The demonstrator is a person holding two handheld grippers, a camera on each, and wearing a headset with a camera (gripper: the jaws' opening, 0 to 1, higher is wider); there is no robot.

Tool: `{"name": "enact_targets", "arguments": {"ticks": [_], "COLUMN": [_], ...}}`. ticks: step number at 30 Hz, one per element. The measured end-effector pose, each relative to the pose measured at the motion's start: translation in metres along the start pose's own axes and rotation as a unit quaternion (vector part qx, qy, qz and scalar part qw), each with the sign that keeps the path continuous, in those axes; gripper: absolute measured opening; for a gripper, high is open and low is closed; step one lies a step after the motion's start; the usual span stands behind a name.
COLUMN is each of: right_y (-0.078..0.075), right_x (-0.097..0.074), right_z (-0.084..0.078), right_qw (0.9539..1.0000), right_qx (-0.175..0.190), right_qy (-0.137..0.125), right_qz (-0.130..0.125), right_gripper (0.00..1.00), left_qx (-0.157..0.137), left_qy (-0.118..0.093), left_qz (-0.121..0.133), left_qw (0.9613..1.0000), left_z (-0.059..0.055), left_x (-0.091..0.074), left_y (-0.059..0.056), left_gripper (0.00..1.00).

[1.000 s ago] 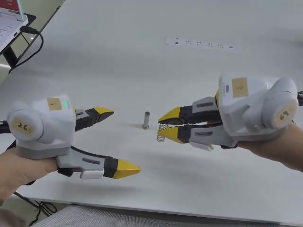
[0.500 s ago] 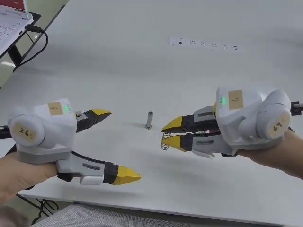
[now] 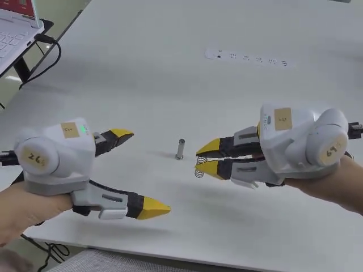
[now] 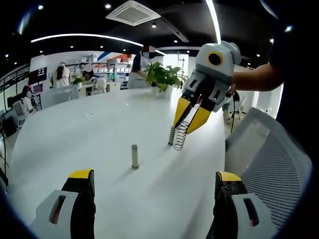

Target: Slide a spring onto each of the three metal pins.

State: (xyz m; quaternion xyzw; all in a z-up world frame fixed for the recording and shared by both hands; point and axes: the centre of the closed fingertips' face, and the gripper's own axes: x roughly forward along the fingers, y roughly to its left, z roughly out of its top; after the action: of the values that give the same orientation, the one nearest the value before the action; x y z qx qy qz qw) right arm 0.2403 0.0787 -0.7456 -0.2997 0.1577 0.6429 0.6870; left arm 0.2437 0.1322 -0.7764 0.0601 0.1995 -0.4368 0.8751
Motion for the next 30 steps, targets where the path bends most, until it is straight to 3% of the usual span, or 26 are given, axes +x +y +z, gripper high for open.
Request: {"name": "enact_targets", "arguments": {"ticks": [9, 22, 27, 30], "right_y": [-0.013, -0.047, -0.067, -0.071], "right_x": [0.002, 0.012, 0.016, 0.018], "right_z": [0.003, 0.013, 0.016, 0.018], "right_qw": [1.0000, 0.9996, 0.9993, 0.9989], "right_qx": [-0.003, -0.015, 0.002, 0.013], "right_qy": [0.001, 0.000, -0.013, -0.020], "right_qz": [-0.003, -0.023, -0.035, -0.040], "right_gripper": [0.06, 0.06, 0.06, 0.06], "left_qx": [-0.006, -0.012, -0.013, -0.013], "left_qy": [-0.003, -0.007, -0.010, -0.012], "left_qz": [-0.007, -0.013, -0.011, -0.010], "left_qw": [1.0000, 0.9998, 0.9998, 0.9998], "left_z": [0.001, 0.001, 0.001, 0.001], "left_x": [0.008, 0.010, 0.010, 0.010], "left_y": [-0.004, -0.006, -0.004, -0.001], "left_gripper": [0.98, 0.97, 0.98, 0.98]}}
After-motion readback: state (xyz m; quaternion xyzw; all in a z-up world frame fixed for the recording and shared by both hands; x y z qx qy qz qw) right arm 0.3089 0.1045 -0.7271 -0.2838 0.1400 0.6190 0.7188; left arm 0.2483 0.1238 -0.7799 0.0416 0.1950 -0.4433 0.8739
